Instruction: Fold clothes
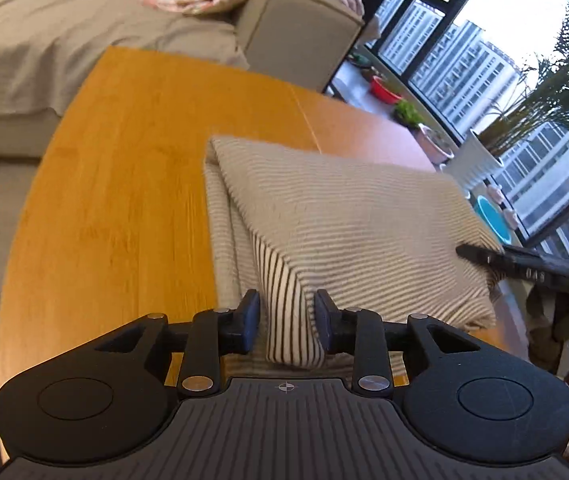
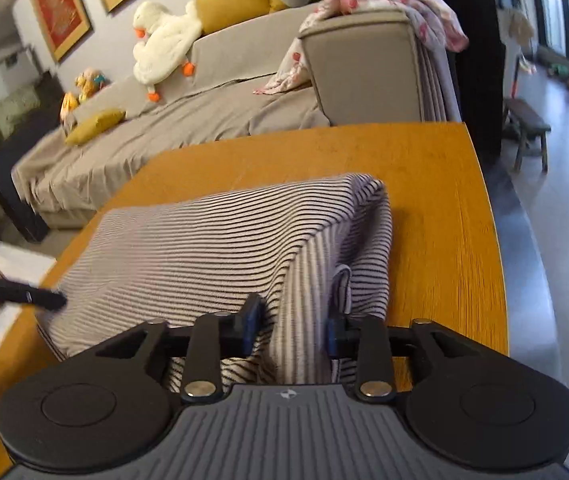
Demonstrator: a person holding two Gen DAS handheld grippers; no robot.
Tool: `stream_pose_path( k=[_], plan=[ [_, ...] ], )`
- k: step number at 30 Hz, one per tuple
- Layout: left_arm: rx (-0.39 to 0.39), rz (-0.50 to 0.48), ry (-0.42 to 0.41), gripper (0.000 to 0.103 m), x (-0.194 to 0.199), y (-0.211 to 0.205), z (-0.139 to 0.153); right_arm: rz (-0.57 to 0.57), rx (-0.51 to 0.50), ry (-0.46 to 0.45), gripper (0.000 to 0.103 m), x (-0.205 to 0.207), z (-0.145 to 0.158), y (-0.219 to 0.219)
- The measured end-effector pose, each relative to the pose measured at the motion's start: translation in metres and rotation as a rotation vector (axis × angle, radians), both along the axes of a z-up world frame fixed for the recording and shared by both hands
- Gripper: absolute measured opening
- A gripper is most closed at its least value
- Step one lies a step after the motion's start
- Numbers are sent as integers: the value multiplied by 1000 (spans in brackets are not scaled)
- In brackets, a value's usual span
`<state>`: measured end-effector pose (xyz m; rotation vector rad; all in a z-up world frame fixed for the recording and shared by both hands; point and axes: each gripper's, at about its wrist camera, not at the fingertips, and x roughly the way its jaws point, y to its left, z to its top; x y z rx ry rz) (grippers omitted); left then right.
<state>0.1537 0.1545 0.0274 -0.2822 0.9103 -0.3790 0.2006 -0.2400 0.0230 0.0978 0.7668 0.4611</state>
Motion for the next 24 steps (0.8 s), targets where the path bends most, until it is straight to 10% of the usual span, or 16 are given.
stream_pose_path(
  k=[8,12,18,24],
  plan=[
    [-114,-39,-100,58,-12,-10,50,9,-110,-160,101,-23,22,4],
    [-250,-144,-20,72,-10,-40,30,12,-147,-242,103,-18,29,14],
    [-218,-116,81,70,12,-61,-12,34,-443,-240,103,-9,-11,49],
    [-157,-33,-4,70,63,-48,-14,14,-243,-99,103,-41,-12,48]
  ],
)
